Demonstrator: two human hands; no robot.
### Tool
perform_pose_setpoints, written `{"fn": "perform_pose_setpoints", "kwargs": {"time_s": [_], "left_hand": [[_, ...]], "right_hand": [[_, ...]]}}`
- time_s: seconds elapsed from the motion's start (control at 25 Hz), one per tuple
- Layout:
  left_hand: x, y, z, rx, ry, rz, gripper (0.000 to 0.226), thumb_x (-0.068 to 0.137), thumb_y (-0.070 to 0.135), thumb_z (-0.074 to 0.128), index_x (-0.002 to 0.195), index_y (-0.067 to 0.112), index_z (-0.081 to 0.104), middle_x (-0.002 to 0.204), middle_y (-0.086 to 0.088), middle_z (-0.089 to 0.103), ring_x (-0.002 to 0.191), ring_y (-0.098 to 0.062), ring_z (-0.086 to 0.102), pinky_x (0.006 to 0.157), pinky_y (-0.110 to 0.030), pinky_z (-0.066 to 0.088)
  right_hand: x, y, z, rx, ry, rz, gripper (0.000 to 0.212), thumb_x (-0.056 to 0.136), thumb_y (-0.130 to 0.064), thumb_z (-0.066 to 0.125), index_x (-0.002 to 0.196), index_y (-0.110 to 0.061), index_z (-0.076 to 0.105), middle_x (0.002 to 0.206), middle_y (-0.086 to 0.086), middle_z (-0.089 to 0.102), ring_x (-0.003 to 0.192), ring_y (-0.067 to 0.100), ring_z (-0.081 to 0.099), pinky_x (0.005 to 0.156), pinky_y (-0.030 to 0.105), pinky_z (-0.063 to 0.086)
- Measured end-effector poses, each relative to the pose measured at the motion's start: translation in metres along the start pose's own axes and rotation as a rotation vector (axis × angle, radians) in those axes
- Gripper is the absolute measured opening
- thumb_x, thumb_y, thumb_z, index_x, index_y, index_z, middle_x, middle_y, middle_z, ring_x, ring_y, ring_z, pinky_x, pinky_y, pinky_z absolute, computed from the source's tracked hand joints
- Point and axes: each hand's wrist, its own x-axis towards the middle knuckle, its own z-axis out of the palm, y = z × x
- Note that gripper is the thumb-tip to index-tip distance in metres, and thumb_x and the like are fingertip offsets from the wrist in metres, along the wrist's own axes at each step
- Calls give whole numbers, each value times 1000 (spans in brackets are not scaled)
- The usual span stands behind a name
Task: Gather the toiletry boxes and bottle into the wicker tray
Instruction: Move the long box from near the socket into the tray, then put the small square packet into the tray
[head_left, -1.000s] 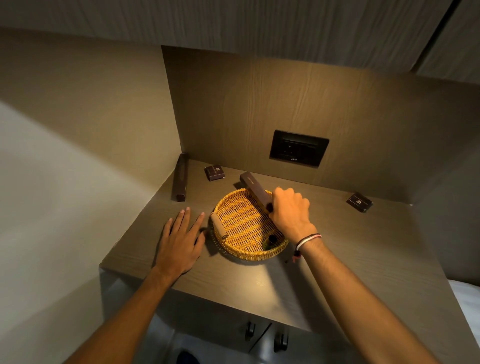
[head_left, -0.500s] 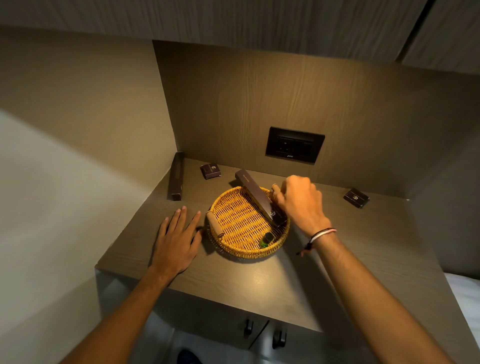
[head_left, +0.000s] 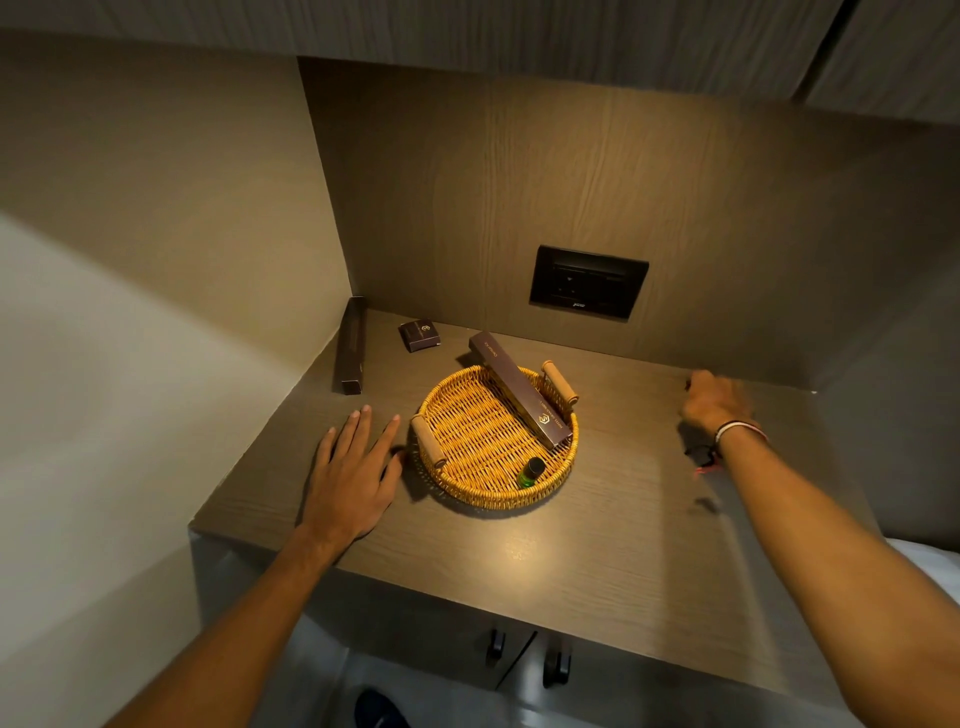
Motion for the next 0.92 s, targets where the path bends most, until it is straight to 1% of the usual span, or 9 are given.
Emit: {"fn": "perform_pose_setpoints", "kwargs": {"time_s": [0.12,0.24,0.44,0.56,0.64,0.76,0.84,0.92], "left_hand": [[0,0,-1,-9,-2,-3,62,96,50,22,154,28,18,164,-13,18,152,-28,13,122,-51,14],[0,1,-1,-9,-3,-3,62,96,50,22,154,28,18,164,-13,18,152,-27,13,122,-51,13],[1,1,0,-11,2,-3,62,96,50,23,154,28,18,164,-13,19,152,-28,14,122,-51,14],[0,1,1,-12,9,-2,61,96,49,24,154,28,19,163,-13,20,152,-28,15,122,-51,14],[0,1,1,-18,9,-3,61,96,49,24,154,28,19,164,-13,19,152,-28,14,122,-51,14],[0,1,2,-16,7,-7,61,96,49,24,154,29,18,164,-13,18,152,-28,14,122,-51,14],[1,2,2,-9,9,-5,62,96,50,23,154,28,19,164,-13,18,152,-27,13,122,-51,14],[1,2,2,-10,11,0,62,96,50,23,154,28,19,164,-13,18,152,-28,13,122,-51,14]], "right_hand": [[-1,9,6,-15,41,-21,39,93,-5,54,131,-3,61,134,31,57,128,47,50,106,50,46],[-2,7,4,-58,82,8,36,91,-6,60,127,0,62,133,29,54,127,47,50,106,51,44],[4,8,2,-19,28,8,41,88,-10,70,126,2,61,129,29,55,120,48,56,101,51,51],[4,10,2,30,-5,-2,39,87,-10,72,122,0,62,123,30,61,115,48,60,96,51,54],[-1,8,0,53,-13,-12,40,85,-15,75,121,-2,62,120,28,63,111,46,62,93,50,55],[-15,-4,-7,103,-17,-53,48,83,-30,81,121,-8,63,117,23,67,106,42,65,88,48,56],[-26,-20,-16,205,17,-109,47,85,-35,78,124,-13,62,117,21,68,105,41,66,87,47,55],[-39,-42,-31,337,82,-165,47,87,-38,75,125,-16,60,119,20,67,109,42,64,89,49,55]]}}
